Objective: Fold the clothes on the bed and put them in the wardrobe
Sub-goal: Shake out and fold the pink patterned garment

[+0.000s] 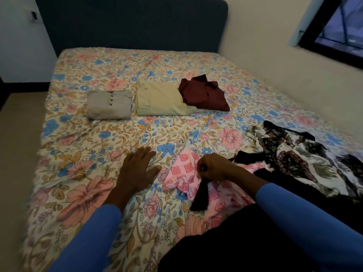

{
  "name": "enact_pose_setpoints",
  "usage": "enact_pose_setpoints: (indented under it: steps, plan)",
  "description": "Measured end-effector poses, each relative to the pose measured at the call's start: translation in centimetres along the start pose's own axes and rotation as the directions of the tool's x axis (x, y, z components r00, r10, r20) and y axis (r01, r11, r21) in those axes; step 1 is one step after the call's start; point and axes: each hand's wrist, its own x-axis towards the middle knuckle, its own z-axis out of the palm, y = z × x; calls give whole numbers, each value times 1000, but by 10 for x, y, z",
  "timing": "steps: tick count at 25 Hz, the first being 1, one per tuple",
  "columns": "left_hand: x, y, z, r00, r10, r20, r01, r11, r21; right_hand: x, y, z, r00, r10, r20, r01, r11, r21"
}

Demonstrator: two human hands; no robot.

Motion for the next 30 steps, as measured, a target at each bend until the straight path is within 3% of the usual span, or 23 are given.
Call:
enact_pose_setpoints:
  steps: [3,7,9,10,11,12,13,14,16,17,18,20,22,23,24,26,28,30]
  plan:
    - [-3,-5,3,999,-1,-35,-1,997,-73,11,-6,-10,988,123,-91,-91,952,293]
    - [-6,-4,1,998,-10,-68,0,987,-158,31,-44,-42,928,317,-194,-121,752,649]
    - [-3,-1,-12,996,-86,39,94,913,-397,51,-82,-73,905,346,-248,-32,637,770]
    - [-1,2,-31,984,-128,127,179,768,-614,61,-104,-93,898,334,-285,45,575,817]
    - [4,5,-45,960,-176,220,280,524,-805,71,-125,-115,894,325,-308,115,497,860]
    - [10,7,-61,933,-198,301,349,295,-889,79,-150,-136,902,308,-302,166,398,902]
    - [14,9,-85,933,-155,324,350,191,-917,86,-178,-157,921,279,-272,195,275,941]
    - [13,17,-110,937,-98,335,348,168,-922,90,-205,-174,940,247,-237,207,142,968]
    - [11,32,-154,946,-21,324,318,268,-909,88,-264,-203,962,134,-237,251,-102,963]
    - [11,40,-172,952,-16,305,296,302,-906,83,-289,-214,956,67,-285,293,-187,938]
    - [17,42,-189,965,-82,250,263,305,-915,75,-310,-227,930,18,-367,362,-204,910]
    - [27,30,-220,952,-296,80,146,209,-967,58,-333,-245,836,-90,-542,544,-3,839]
    - [37,-6,-254,882,-470,-32,-59,-43,-997,38,-320,-245,735,-277,-619,675,381,632]
    - [35,-23,-265,850,-525,-41,-135,-142,-981,31,-298,-231,719,-350,-600,671,576,468]
    - [30,-41,-269,826,-564,-15,-128,-161,-979,28,-271,-209,730,-403,-552,626,720,301]
    - [6,-64,-254,803,-575,158,163,-44,-986,26,-205,-143,826,-438,-355,509,850,137]
    - [-25,-70,-213,756,-531,383,493,78,-866,16,-147,-66,937,-339,-82,348,926,148]
    - [-46,-69,-168,667,-630,398,616,166,-770,4,-112,-11,962,-248,113,243,968,57]
